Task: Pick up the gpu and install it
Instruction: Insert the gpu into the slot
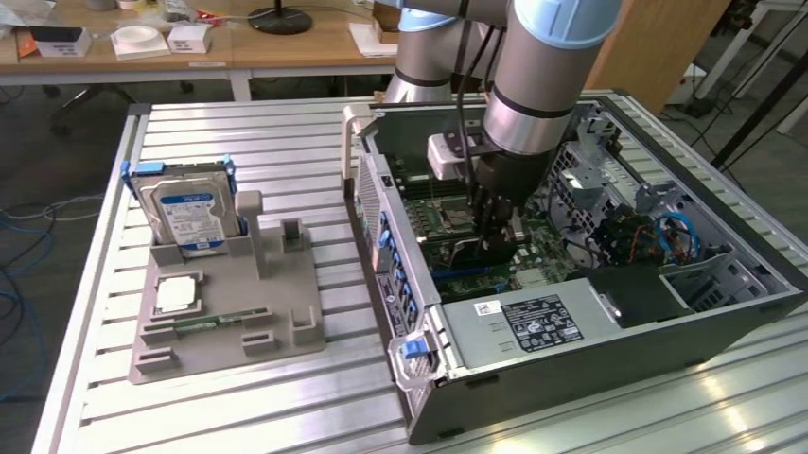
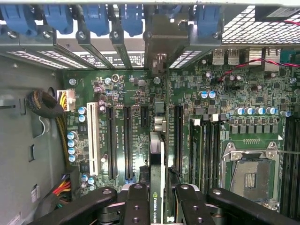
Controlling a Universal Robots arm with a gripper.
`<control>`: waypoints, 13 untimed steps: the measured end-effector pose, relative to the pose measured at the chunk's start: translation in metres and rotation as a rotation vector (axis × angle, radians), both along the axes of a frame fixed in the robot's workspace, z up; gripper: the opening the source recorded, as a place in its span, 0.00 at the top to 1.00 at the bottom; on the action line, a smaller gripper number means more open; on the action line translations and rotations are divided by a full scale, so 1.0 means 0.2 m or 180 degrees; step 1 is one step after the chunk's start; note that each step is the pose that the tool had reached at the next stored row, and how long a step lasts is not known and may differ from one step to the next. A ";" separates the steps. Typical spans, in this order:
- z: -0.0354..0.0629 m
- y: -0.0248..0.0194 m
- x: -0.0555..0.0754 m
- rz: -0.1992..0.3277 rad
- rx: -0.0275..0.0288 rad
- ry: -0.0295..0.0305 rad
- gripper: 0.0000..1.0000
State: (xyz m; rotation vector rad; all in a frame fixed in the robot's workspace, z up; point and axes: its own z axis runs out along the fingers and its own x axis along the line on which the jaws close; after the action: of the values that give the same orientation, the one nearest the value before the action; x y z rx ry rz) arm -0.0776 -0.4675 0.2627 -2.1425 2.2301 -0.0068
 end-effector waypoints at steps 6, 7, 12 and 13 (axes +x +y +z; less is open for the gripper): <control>-0.003 0.003 0.00 -0.0004 0.0003 0.0000 0.74; -0.003 0.003 0.00 -0.0004 0.0006 0.0000 0.74; -0.003 0.006 0.00 -0.0004 0.0008 0.0000 0.74; -0.003 0.009 0.00 -0.0005 0.0008 0.0000 0.74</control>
State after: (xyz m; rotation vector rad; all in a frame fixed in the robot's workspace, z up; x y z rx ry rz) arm -0.0780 -0.4656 0.2621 -2.1397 2.2304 -0.0041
